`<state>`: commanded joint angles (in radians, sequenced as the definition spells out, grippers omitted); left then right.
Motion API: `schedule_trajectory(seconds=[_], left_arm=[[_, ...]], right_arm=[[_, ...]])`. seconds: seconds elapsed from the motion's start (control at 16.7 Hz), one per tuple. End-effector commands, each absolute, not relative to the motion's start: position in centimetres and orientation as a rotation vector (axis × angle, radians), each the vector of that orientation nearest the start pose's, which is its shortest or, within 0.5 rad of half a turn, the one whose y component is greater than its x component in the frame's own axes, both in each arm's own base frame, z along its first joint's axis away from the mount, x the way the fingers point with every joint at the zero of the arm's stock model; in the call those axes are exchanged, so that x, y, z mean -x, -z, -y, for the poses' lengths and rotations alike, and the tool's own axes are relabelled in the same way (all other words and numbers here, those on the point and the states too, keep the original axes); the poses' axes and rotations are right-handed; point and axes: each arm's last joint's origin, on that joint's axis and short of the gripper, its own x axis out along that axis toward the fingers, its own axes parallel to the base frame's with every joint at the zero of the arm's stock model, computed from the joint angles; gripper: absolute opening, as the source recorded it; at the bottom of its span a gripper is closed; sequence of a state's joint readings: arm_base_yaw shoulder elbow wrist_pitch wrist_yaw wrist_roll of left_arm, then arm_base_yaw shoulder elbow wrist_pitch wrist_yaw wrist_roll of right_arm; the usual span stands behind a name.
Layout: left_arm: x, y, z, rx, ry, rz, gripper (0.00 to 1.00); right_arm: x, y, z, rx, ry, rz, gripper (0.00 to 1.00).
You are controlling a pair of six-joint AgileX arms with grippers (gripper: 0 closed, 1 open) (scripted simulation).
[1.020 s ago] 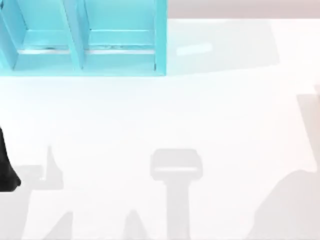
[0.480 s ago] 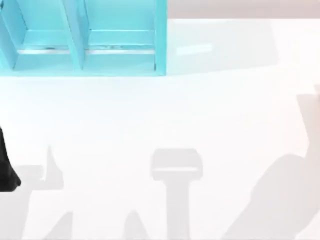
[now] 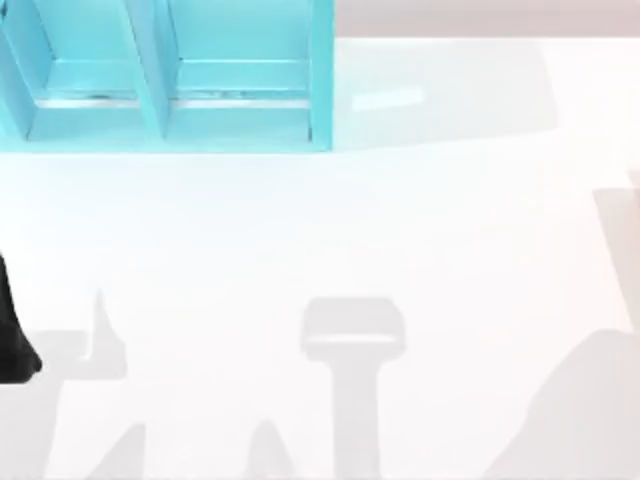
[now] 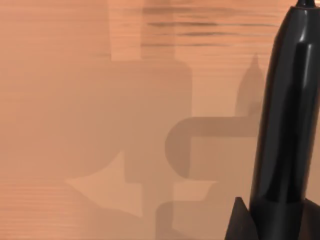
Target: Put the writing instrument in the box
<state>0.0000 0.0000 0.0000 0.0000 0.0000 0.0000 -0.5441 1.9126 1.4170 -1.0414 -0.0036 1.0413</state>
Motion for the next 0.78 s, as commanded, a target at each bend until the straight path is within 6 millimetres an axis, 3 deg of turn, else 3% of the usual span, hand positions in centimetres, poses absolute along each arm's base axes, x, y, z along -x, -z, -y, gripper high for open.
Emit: schedule_trajectory(seconds=[0.12,0.78], left_arm=[[-10.57,-16.0,0.12,0.0,0.0,0.0,1.0],[-10.57,-16.0,0.12,0.0,0.0,0.0,1.0]], right_arm=[[-31.12,-18.59,18.45,-1.22,1.199,-1.172,0.0],[-31.12,-18.59,18.45,-1.22,1.199,-1.172,0.83]])
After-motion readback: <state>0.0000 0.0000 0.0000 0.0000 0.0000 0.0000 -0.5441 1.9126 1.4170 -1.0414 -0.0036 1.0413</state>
